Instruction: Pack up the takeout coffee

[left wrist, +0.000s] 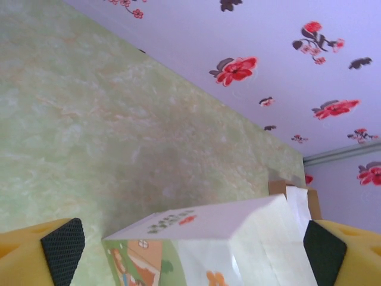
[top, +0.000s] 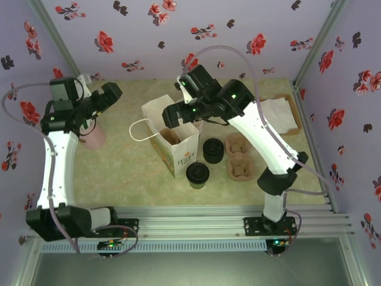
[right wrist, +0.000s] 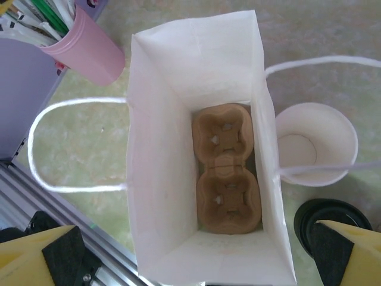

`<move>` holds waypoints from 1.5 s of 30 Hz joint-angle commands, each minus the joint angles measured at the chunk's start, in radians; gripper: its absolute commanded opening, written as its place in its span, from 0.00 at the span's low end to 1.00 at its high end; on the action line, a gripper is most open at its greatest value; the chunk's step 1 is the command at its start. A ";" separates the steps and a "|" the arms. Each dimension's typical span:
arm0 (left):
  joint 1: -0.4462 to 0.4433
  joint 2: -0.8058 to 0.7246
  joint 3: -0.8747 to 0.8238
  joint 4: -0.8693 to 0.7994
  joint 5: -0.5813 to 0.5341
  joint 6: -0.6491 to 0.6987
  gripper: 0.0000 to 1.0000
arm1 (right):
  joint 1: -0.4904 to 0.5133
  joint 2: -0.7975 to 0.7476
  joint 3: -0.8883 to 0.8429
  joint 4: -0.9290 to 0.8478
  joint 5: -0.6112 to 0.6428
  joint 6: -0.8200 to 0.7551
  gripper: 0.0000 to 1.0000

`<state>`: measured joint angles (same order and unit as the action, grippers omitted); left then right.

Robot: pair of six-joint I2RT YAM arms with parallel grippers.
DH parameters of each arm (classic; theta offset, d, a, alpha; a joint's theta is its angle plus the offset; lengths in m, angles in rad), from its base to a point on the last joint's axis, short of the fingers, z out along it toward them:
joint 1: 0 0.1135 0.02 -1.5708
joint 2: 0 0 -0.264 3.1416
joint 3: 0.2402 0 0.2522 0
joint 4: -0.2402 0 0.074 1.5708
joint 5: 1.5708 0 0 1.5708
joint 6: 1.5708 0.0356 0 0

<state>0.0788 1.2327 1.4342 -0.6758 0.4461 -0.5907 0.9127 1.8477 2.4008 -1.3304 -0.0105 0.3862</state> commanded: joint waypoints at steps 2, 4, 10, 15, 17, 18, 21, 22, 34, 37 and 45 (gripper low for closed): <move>0.000 -0.130 -0.045 -0.107 0.011 0.048 0.99 | 0.018 -0.144 -0.184 0.066 0.011 0.016 0.99; -0.002 -0.187 -0.076 -0.138 0.012 0.061 0.99 | 0.019 -0.218 -0.302 0.107 0.004 0.018 0.99; -0.024 -0.340 -0.186 -0.202 0.017 0.066 0.99 | 0.018 -0.416 -0.618 0.205 0.058 0.095 0.99; -0.059 -0.448 -0.285 -0.273 0.017 0.072 0.99 | 0.017 -0.574 -0.877 0.282 0.094 0.143 0.99; -0.074 -0.488 -0.327 -0.298 0.017 0.073 0.97 | 0.017 -0.627 -0.962 0.310 0.108 0.170 0.99; -0.081 -0.505 -0.352 -0.297 0.022 0.063 0.96 | 0.017 -0.647 -0.999 0.329 0.104 0.179 0.99; -0.135 -0.553 -0.445 -0.290 0.030 0.029 0.94 | 0.013 -0.718 -1.108 0.407 0.105 0.208 0.99; -0.154 -0.567 -0.479 -0.281 0.028 0.014 0.93 | 0.006 -0.732 -1.134 0.423 0.096 0.201 0.99; -0.529 -0.614 -0.770 -0.025 -0.104 -0.195 0.86 | 0.081 -0.606 -1.198 0.436 0.096 0.186 0.93; -0.548 -0.611 -0.798 -0.006 -0.104 -0.187 0.86 | 0.123 -0.559 -1.172 0.420 0.068 0.128 0.94; -0.548 -0.607 -0.814 0.010 -0.104 -0.170 0.86 | 0.128 -0.427 -1.097 0.317 0.002 0.049 0.91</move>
<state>-0.4629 0.6247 0.6323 -0.7048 0.3580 -0.7544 1.0351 1.3933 1.2678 -0.9508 0.0219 0.4816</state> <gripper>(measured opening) 0.860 0.915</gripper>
